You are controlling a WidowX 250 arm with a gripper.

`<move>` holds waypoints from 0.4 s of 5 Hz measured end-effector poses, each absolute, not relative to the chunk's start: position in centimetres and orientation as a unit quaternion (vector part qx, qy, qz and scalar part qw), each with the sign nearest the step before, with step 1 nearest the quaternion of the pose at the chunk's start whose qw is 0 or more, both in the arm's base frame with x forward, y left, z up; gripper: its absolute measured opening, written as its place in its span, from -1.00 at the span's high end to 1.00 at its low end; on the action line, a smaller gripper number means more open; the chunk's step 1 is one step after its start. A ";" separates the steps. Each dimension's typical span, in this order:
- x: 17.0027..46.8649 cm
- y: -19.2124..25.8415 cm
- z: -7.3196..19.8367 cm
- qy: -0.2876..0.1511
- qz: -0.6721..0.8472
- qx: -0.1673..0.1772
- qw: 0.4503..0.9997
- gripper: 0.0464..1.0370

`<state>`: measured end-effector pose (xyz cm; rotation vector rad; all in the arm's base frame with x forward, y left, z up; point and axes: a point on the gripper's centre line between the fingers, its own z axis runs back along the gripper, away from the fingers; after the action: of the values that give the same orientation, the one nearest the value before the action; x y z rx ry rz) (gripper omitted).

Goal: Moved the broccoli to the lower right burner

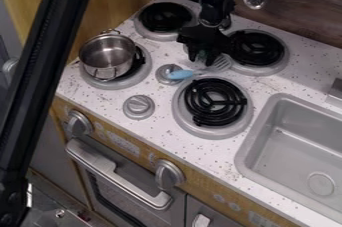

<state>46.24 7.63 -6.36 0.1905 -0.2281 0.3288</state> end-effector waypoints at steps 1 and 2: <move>46.1 7.7 -6.5 -0.118 0.163 0.091 0.975 0.43; 44.9 7.3 -6.4 -0.120 0.150 0.086 0.978 0.43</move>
<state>44.87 7.27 -6.39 0.1736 -0.2422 0.3028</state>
